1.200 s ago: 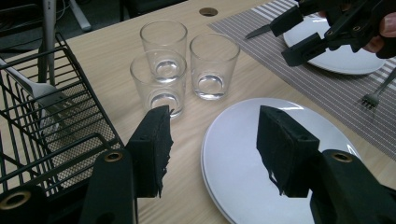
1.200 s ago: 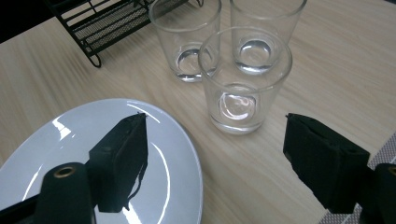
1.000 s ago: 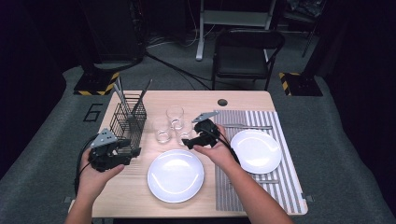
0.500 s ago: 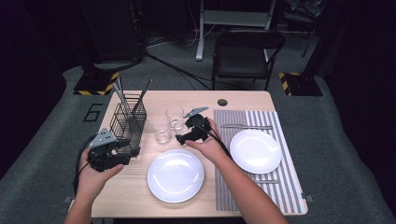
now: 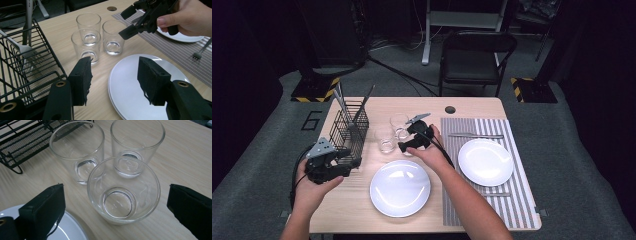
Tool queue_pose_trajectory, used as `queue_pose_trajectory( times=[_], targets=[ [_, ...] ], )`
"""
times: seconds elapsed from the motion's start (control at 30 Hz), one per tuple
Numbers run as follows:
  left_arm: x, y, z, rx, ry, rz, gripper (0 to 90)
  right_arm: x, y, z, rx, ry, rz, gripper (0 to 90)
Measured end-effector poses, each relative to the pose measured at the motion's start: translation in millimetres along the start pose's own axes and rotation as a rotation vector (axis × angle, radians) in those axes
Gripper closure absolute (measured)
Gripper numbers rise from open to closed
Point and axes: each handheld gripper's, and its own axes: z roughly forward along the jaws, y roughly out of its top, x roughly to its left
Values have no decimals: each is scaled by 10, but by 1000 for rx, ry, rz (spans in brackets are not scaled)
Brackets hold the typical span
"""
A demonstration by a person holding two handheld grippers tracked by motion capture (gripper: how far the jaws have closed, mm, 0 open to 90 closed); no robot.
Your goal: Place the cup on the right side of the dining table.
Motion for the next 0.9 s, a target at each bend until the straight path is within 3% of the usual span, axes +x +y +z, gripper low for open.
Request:
queue_pose_trajectory(
  times=[0.57, 0.9],
  targets=[
    [17, -15, -7, 3, -3, -9, 448, -4, 75, 221, 40, -35, 13, 0],
    [30, -26, 0, 6, -4, -12, 448, -81, 46, 314, 53, -33, 62, 13]
  ],
)
